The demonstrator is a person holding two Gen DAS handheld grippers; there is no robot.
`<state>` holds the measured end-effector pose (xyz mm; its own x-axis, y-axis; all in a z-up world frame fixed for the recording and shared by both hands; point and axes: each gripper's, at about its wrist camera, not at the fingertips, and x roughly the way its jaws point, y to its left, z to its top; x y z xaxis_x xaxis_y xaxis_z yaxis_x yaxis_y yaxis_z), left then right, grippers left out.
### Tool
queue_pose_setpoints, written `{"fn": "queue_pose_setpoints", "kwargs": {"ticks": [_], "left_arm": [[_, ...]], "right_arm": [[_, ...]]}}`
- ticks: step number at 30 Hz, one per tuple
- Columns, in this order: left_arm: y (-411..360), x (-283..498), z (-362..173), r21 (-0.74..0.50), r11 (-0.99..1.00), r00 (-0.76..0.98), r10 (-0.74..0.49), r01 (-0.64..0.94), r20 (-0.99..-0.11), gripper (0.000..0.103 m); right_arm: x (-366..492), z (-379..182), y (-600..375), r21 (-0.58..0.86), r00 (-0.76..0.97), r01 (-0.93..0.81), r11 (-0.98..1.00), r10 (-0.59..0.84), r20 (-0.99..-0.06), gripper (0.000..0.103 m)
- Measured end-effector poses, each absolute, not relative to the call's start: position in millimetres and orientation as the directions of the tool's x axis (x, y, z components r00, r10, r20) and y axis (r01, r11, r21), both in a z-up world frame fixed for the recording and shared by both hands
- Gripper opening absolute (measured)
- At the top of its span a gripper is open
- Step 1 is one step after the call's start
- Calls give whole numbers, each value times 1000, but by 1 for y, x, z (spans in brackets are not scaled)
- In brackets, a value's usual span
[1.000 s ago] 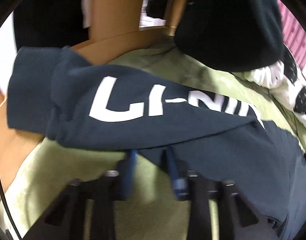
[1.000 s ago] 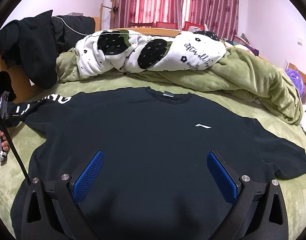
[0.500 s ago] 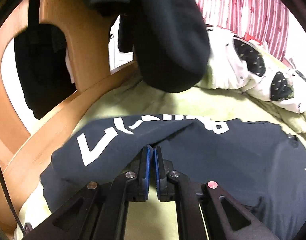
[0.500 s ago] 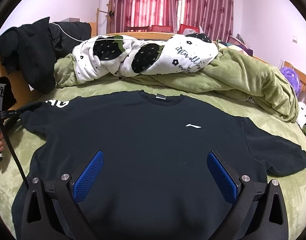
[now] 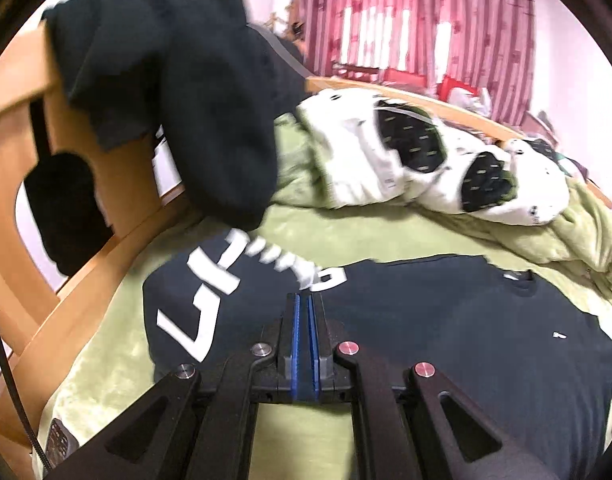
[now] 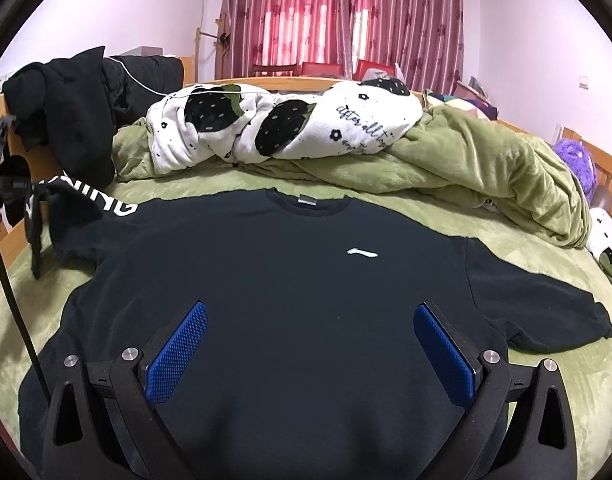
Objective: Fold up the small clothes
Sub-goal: 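Lift the printed sleeve with the left gripper and fold it across the body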
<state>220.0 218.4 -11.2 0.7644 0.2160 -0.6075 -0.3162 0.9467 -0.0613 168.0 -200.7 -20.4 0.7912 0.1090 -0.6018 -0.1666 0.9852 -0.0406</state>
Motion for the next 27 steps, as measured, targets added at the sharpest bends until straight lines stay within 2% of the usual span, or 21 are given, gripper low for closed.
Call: {"fn": "queue_pose_setpoints", "kwargs": {"ticks": [7, 13, 14, 16, 17, 18, 20, 27], "left_arm": [[144, 225, 8, -11, 977, 784, 165, -213, -599, 5], [146, 225, -8, -43, 960, 741, 185, -277, -646, 6], [150, 223, -11, -48, 955, 734, 193, -293, -651, 9], [166, 219, -21, -58, 940, 711, 214, -337, -669, 29], [173, 217, -25, -60, 933, 702, 223, -355, -676, 48], [184, 213, -31, -62, 923, 694, 240, -381, -679, 62], [202, 206, -38, -65, 906, 689, 269, -417, -673, 63], [263, 195, -86, -58, 865, 608, 301, -499, -735, 63]], "right_arm": [[161, -23, -236, 10, 785, -134, 991, 113, -609, 102], [163, -27, -257, 25, 778, -116, 993, 107, -620, 102], [163, -28, -259, 28, 776, -115, 993, 108, -621, 102], [166, -31, -261, 40, 767, -118, 992, 117, -631, 101], [166, -32, -262, 42, 765, -118, 992, 118, -634, 101], [167, -33, -262, 42, 763, -117, 992, 117, -636, 102], [167, -35, -260, 42, 758, -120, 992, 119, -642, 102], [167, -44, -242, 1, 751, -137, 991, 104, -652, 102]]}}
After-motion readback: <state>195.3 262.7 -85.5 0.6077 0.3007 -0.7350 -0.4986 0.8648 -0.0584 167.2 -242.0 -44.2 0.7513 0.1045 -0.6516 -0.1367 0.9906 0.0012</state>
